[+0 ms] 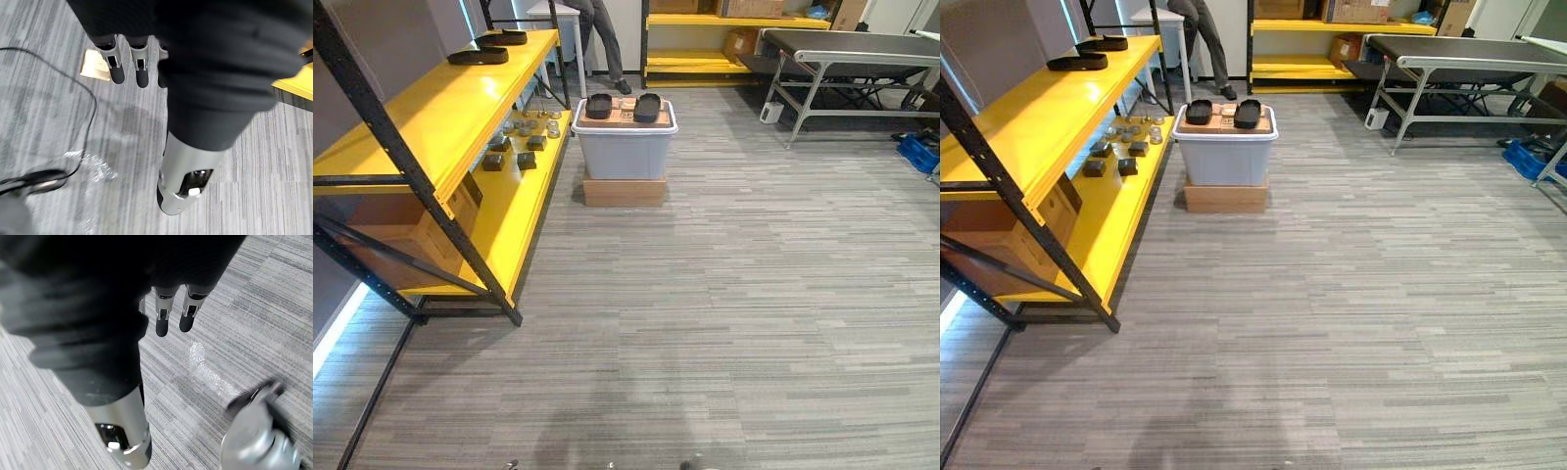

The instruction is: Walk over and take plastic housings, then place them on the shelf

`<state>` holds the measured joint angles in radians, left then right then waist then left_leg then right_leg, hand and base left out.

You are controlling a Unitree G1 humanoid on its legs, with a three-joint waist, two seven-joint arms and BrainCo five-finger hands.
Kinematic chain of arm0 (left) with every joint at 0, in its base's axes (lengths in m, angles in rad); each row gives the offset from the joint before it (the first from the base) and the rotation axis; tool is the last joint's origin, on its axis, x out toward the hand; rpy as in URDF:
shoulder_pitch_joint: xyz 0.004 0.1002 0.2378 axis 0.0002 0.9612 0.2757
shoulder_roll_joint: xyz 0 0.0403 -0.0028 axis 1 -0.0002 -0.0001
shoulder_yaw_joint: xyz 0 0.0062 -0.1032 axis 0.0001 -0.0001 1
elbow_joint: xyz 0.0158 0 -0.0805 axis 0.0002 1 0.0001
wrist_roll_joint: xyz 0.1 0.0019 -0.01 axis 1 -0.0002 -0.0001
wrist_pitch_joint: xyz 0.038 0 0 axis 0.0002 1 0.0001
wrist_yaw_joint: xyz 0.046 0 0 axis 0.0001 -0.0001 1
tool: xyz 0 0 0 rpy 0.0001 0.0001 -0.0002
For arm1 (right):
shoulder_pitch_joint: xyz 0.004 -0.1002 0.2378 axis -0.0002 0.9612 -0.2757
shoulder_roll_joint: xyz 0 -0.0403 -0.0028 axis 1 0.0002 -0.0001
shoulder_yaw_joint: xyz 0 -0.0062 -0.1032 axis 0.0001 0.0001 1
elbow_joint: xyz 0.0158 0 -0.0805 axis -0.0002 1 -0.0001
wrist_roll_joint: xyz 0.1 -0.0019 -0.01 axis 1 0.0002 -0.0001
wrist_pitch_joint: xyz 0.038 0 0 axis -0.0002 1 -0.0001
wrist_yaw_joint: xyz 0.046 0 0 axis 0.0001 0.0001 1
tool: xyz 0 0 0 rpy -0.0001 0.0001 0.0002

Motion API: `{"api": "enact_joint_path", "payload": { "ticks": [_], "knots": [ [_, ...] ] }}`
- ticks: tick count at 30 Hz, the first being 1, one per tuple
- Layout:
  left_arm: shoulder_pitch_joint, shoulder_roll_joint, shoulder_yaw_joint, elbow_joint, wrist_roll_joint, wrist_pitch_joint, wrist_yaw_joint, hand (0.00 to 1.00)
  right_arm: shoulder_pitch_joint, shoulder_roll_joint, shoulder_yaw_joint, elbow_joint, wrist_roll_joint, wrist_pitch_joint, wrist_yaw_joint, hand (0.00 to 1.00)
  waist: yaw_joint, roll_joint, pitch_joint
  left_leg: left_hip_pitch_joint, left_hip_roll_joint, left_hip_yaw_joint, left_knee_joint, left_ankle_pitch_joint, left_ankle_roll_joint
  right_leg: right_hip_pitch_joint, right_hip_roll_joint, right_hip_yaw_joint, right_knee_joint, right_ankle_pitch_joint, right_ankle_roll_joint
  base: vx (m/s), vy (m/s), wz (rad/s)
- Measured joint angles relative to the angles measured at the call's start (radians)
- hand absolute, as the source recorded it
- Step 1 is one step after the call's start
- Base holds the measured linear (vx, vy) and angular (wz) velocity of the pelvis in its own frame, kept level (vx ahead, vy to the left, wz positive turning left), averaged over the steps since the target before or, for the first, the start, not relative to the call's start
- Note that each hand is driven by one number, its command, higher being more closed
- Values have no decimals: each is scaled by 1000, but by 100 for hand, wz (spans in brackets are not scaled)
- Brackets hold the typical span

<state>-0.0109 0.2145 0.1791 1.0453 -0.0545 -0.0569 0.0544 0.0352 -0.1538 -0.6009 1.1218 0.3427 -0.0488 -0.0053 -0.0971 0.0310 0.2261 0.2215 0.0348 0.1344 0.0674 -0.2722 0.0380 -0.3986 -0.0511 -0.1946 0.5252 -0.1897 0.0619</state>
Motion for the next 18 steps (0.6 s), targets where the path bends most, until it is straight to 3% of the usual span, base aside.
{"api": "enact_joint_path", "payload": {
  "ticks": [2, 3, 4, 6, 8, 10, 11, 12, 13, 14, 16, 17, 18],
  "knots": [
    [-66, 6, 10, 1, 2, -6, -2, 0, 41, 3, -23, 1, -2, -1, 0, 0, -35, -1, 4, 48, 35, -69, -54, -17, -33, -13, 34, -2, -289, 140, -31, 642, -185, 103],
    [-69, 0, 11, 0, 2, -9, -1, 0, 52, 2, -30, 0, -2, -1, 0, 0, -41, 2, 1, 75, 47, -79, -67, -21, -43, -6, 48, 7, -280, 193, -41, 670, -227, 71],
    [-67, -7, 31, -3, 13, -15, -7, 0, 60, 13, -70, 1, -12, -2, 3, 0, -46, 1, -3, 87, 69, -78, -31, -18, -58, -3, 65, 22, -233, 253, -108, 596, -207, 25],
    [-58, -38, 114, -5, 22, -14, -10, 0, 64, 42, -132, -14, -17, -2, 7, 0, -33, 9, -1, 37, 99, -46, 191, 11, -119, 42, 92, 19, -184, 179, -138, 764, -248, -5],
    [-18, -99, 228, -55, 22, -10, -11, 0, 106, 86, -142, -58, -17, -1, 9, 0, -20, 21, 5, -167, 179, -54, 776, 164, -163, 221, 132, 23, -250, 111, -170, 887, -231, -4],
    [20, -124, 272, -93, 19, -8, -12, 0, 126, 122, -134, -89, -17, 3, 9, 0, 20, 21, 7, -301, 231, -50, 1100, 160, -155, 384, 172, 66, -335, 93, -192, 692, -124, -30],
    [33, -126, 273, -96, 19, -8, -12, 0, 128, 131, -130, -92, -17, 4, 9, 0, 30, 15, 6, -345, 235, -46, 1152, 151, -140, 431, 173, 76, -363, 86, -196, 637, -72, -50],
    [64, -140, 273, -101, 17, -6, -11, 0, 128, 140, -124, -95, -18, 7, 8, 0, 55, 6, -4, -453, 242, -10, 1163, 111, -88, 530, 164, 115, -428, 69, -194, 623, -60, -55],
    [84, -151, 272, -104, 14, -7, -13, 0, 126, 144, -124, -103, -18, 8, 7, 0, 71, 1, -6, -516, 238, 26, 1105, 85, -77, 573, 151, 142, -456, 42, -183, 630, -17, -60],
    [102, -162, 271, -103, 5, -6, -14, 0, 119, 146, -124, -113, -18, 11, 7, 0, 79, 4, -7, -568, 223, 45, 1009, 61, -73, 607, 138, 161, -472, 21, -179, 614, 50, -58],
    [143, -178, 260, -97, -5, -3, -18, 0, 102, 148, -149, -112, -23, 14, 11, 0, 95, -12, -16, -611, 129, 54, 624, 55, -85, 647, 84, 199, -475, -41, -154, 585, 112, -62],
    [168, -184, 241, -83, -13, 0, -19, 0, 90, 140, -178, -102, -37, 13, 10, 0, 119, -13, -21, -620, 82, 40, 385, 160, -58, 684, 53, 237, -479, -87, -139, 477, 136, -70],
    [181, -183, 238, -75, -22, 2, -18, 0, 84, 137, -194, -89, -40, 13, 10, 0, 131, -19, -26, -616, 66, 41, 382, 218, -50, 702, 37, 257, -483, -95, -141, 691, 175, -55]
  ]
}}
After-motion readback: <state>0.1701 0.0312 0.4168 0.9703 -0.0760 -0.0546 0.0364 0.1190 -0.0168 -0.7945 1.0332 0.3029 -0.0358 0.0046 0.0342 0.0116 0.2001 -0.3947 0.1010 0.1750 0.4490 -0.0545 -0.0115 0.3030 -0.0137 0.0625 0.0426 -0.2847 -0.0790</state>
